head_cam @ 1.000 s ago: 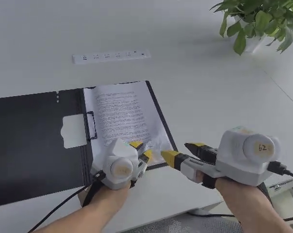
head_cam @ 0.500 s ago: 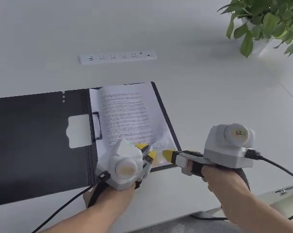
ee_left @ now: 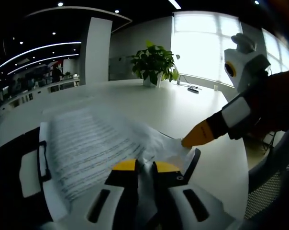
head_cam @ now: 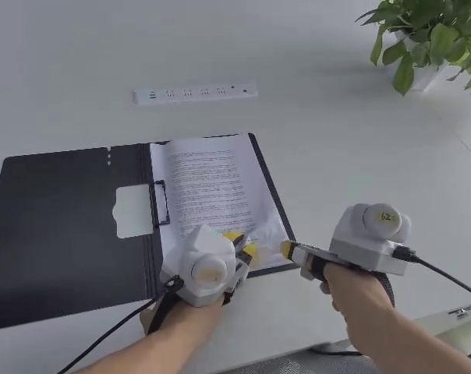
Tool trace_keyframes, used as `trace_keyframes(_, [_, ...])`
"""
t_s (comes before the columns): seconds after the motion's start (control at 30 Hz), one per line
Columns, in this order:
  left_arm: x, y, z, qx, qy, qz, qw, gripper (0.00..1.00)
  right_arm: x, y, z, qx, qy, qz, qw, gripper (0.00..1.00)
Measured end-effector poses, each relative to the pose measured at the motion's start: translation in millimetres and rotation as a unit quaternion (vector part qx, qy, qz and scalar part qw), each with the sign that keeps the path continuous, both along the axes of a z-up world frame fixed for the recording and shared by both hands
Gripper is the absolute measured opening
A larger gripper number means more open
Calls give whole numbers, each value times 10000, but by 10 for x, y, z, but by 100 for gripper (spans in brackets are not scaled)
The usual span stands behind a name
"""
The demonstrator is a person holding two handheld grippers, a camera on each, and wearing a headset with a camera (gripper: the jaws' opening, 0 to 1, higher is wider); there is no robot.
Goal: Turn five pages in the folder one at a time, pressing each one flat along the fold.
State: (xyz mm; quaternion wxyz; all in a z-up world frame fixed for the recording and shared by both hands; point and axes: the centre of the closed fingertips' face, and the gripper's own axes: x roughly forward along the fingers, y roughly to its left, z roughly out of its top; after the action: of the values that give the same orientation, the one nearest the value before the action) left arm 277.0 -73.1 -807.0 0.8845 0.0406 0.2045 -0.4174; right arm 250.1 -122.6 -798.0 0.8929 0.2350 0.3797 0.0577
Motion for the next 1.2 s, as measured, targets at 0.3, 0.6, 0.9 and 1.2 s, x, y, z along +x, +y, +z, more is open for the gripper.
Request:
trace_keyframes(0.3, [3,40,34,-302,472,166,9983,9,-13,-12,65,107,-179,-96,9997,0])
trace_keyframes(0.6, [-84,291,246,-448,613,229,9969,17,21,108,443,478,-751,-24,9960,0])
trace_keyframes(0.9, [15,761,710,-788,257,540,9951,19,68,542,985,786,-1490,558,9841,0])
trace_keyframes(1.2, [5,1317,1118,-1051,-116,961,9897,19,100,1164,1407,862,-2028,1368,9658,0])
